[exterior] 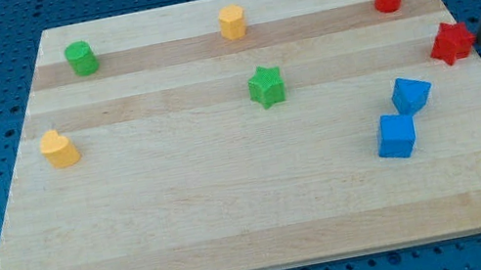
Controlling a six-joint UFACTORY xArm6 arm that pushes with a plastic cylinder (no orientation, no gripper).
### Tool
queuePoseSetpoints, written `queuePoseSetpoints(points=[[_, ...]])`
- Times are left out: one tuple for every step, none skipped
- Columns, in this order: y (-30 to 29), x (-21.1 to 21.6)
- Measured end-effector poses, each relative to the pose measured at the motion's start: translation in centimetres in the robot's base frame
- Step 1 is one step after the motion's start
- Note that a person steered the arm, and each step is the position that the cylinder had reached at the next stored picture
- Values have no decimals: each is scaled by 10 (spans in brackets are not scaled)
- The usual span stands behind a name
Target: Place the red star at the center right side of the board
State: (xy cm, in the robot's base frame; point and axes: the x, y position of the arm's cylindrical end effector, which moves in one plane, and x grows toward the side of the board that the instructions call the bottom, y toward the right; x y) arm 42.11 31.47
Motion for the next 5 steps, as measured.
queuePoseSetpoints(points=[[0, 29], [0, 29], [-3, 29], [-3, -26], [-3, -40]])
